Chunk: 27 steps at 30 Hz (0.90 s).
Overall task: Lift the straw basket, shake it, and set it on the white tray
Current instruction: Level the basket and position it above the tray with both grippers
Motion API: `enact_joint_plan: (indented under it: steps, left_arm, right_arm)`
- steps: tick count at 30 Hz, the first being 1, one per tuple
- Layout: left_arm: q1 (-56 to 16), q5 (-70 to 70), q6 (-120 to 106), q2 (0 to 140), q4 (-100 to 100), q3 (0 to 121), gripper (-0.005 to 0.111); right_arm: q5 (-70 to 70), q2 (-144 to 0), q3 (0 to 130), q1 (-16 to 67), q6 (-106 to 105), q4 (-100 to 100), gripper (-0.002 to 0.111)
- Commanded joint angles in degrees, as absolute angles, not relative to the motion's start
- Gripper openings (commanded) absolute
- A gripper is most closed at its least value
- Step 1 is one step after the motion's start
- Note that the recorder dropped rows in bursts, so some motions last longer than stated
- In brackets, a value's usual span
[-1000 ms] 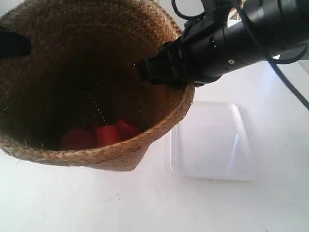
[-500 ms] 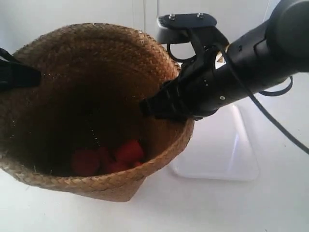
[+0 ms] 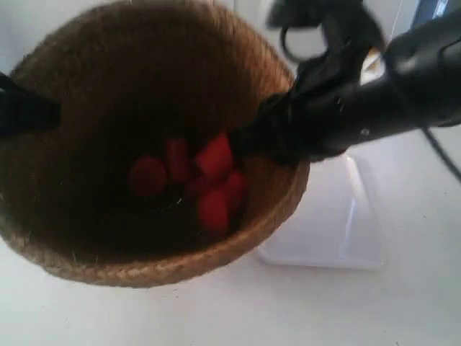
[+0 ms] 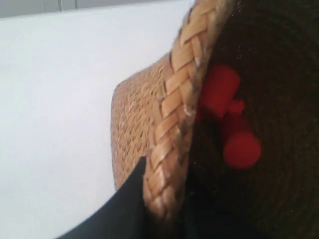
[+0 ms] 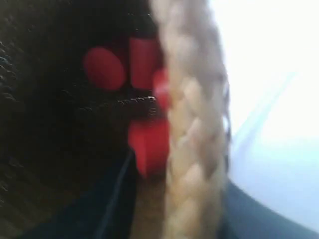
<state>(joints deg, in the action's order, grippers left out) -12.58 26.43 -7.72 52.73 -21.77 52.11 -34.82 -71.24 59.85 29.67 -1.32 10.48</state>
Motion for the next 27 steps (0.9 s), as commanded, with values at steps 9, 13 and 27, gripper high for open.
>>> enact_joint_plan:
  steps: [9, 13, 27]
  left_arm:
    - [-12.75, 21.11, -5.28, 53.17, -28.35, 56.06, 0.000]
    - [-13.12, 18.00, -10.50, 59.42, -37.66, 59.45, 0.000]
    - [-23.88, 13.49, -7.51, 78.81, -42.10, 73.10, 0.000]
  right_arm:
    - [-35.26, -71.09, 60.75, 27.58, 0.00, 5.31, 0.000]
    - [-42.38, -74.68, 66.90, 19.97, 1.30, 4.19, 0.000]
    - [-65.09, -84.73, 88.12, 3.71, -3.32, 0.00, 0.000]
